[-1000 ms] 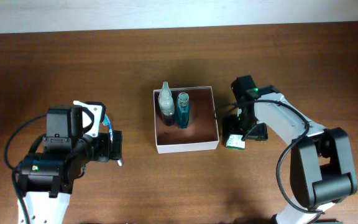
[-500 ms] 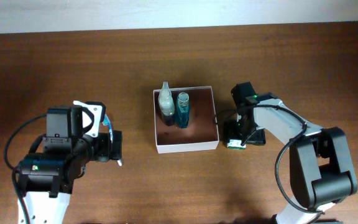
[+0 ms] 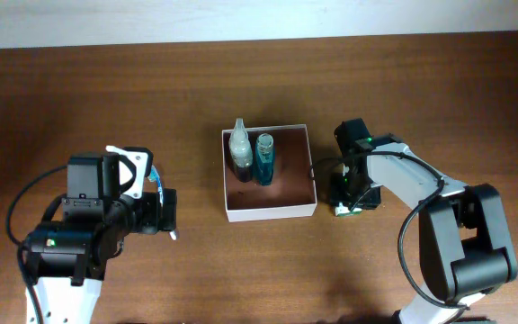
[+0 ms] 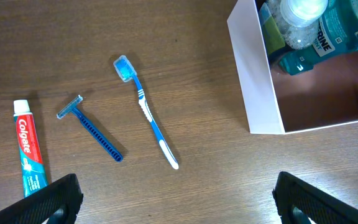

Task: Pack container
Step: 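Move the right gripper to the green soap box and grasp it, then place the soap box into the box's front right corner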

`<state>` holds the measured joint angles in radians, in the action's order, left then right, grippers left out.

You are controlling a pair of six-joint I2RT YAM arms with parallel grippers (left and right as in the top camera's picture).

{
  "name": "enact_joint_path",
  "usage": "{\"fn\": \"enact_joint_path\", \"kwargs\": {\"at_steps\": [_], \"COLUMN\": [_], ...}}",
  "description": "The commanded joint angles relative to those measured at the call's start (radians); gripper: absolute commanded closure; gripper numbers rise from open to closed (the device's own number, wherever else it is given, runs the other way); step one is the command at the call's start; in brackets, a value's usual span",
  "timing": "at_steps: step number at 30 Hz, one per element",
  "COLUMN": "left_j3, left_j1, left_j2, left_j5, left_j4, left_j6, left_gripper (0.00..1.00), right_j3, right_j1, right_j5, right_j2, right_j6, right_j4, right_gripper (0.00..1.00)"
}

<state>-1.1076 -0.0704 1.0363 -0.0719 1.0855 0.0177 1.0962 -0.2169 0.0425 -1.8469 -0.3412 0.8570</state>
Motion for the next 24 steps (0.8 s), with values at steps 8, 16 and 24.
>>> {"fn": "enact_joint_path", "kwargs": {"at_steps": [8,16,24], "left_j3": [-0.020,-0.020,-0.020], "left_j1": [0.005,0.005,0.005], "left_j2": [-0.003,-0.003,-0.003], "left_j5": [-0.011,-0.011,-0.011], "left_j4": [0.001,0.001,0.001], "left_j6": [-0.006,-0.006,-0.006], "left_gripper": [0.01,0.01,0.01], "right_j3": [-0.009,-0.008,0.021], "right_j1": [-0.005,-0.005,-0.005], "right_j5": [0.012,0.014,0.014], "right_j2": [0.004,0.004,0.004], "right_j6": [-0.007,-0.007,-0.007], "right_j4": [0.003,0.002,0.021], "right_gripper": [0.61,0.80,0.89]}}
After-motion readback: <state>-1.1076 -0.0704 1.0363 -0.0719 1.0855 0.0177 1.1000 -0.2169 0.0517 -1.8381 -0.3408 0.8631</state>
